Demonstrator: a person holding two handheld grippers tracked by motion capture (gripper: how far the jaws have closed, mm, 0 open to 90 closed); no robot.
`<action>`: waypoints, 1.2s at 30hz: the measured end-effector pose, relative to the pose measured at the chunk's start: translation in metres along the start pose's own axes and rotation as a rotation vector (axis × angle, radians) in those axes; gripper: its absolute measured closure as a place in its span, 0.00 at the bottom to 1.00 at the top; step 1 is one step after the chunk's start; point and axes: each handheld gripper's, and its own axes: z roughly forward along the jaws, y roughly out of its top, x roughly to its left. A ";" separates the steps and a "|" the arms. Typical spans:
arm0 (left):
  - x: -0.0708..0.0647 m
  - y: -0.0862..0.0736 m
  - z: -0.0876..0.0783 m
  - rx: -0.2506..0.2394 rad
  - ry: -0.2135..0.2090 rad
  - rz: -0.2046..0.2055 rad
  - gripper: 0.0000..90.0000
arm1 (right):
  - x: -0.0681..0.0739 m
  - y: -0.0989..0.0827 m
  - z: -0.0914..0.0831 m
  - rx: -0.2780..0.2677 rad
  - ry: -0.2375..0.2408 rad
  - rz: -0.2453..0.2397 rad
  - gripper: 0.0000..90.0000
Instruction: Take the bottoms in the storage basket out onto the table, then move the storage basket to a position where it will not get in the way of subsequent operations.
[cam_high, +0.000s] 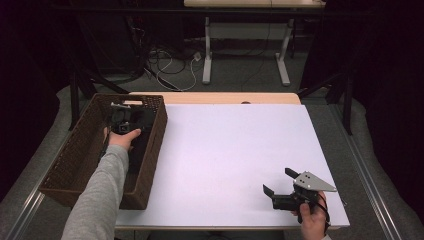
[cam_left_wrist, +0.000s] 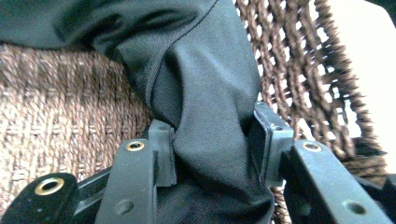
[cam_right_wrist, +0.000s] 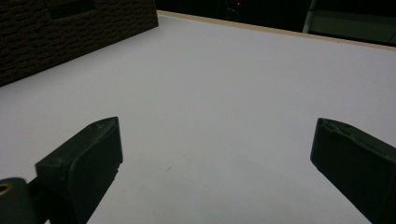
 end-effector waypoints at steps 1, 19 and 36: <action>0.000 0.000 -0.002 -0.006 0.001 0.005 0.65 | 0.000 0.000 0.000 -0.004 -0.001 -0.002 0.02; -0.009 -0.007 -0.033 -0.181 -0.019 0.036 0.65 | 0.000 0.000 0.000 -0.004 -0.003 0.001 0.02; -0.021 -0.008 -0.069 -0.331 -0.018 0.091 0.66 | 0.000 0.000 0.000 -0.001 -0.006 -0.007 0.02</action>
